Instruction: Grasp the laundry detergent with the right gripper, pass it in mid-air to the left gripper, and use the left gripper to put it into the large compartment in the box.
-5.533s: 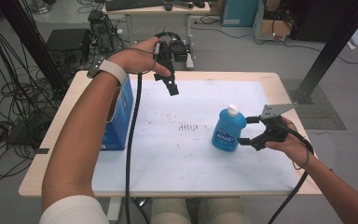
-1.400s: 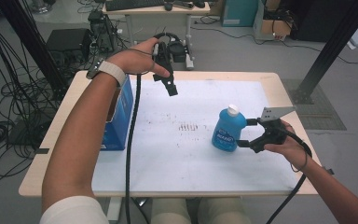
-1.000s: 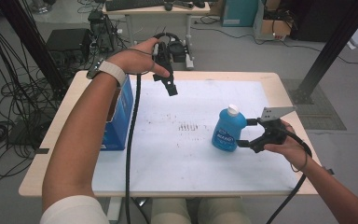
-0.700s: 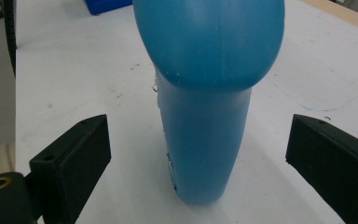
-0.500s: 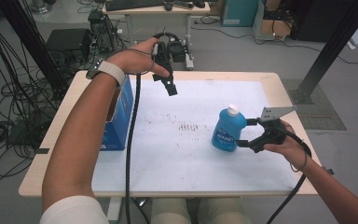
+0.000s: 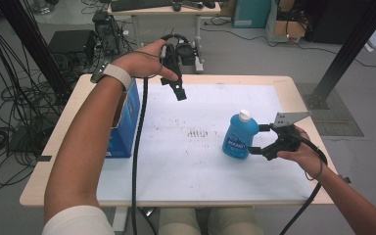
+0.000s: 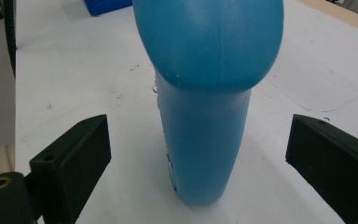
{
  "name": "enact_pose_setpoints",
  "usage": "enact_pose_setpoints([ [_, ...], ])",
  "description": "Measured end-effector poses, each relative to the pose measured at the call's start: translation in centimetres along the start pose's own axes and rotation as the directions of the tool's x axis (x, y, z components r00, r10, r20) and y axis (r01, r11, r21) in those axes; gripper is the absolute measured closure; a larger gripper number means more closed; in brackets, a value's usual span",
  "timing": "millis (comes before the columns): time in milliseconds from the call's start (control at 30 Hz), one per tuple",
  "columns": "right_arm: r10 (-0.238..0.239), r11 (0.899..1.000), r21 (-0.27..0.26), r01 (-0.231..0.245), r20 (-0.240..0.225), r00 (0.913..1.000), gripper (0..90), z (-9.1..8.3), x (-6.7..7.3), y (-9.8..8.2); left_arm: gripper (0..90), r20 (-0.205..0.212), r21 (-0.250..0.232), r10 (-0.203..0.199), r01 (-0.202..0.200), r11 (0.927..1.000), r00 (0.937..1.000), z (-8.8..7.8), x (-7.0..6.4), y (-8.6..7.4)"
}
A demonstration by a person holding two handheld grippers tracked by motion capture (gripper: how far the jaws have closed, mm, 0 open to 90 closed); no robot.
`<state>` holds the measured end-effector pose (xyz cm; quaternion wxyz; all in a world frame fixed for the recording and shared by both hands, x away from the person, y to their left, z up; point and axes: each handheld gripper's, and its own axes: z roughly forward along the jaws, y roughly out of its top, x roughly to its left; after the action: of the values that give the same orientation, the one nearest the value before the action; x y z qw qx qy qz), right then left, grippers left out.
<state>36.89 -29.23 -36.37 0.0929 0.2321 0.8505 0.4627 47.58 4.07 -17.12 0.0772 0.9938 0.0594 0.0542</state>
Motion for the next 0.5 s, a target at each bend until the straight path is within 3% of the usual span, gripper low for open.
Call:
enact_pose_setpoints([
  [500,-0.006,1.0,-0.002,0.006,-0.003,1.0,6.6,0.06,-0.03,0.01,12.0,0.0,0.001,0.001,-0.001,1.0,1.0,0.0,0.03,-0.04],
])
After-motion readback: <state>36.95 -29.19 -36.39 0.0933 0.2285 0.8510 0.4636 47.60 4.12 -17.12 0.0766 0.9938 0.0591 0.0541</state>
